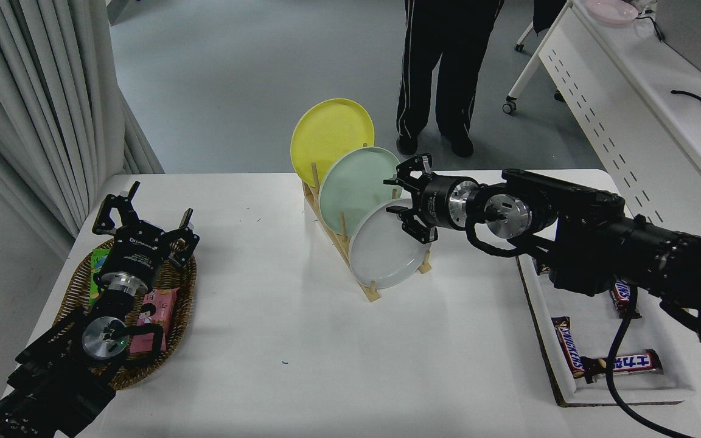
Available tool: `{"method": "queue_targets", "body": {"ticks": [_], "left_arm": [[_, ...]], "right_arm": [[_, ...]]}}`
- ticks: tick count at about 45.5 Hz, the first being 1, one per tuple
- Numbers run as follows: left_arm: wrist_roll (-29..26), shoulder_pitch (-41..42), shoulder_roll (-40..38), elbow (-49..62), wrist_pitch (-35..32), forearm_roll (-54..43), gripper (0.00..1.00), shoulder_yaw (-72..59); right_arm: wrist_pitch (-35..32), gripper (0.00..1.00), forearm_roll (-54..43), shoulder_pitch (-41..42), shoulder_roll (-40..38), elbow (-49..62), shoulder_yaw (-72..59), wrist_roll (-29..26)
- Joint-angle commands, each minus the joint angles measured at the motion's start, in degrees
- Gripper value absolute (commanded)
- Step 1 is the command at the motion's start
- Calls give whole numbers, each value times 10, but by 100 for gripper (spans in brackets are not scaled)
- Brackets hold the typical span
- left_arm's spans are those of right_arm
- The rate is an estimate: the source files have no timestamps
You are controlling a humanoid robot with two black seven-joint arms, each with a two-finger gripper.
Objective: Place the plate on the table
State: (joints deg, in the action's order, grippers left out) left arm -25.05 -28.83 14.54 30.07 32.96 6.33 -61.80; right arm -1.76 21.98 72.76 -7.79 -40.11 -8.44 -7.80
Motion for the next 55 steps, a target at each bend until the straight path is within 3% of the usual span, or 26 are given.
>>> {"method": "queue_targets", "body": {"ticks": [1,7,32,55], "left_arm": [[0,0,0,0,0,0,100,0],[0,0,0,0,0,0,100,0],[0,0,0,0,0,0,100,0],[0,0,0,0,0,0,100,0]], "right_arm": [[-1,40,1,-1,-3,-1,0,-13],[-3,16,1,1,-4,-1,1,-20],[-4,19,0,1,-3,0,6,-20],[1,12,1,1,0,1,6,-20]]}}
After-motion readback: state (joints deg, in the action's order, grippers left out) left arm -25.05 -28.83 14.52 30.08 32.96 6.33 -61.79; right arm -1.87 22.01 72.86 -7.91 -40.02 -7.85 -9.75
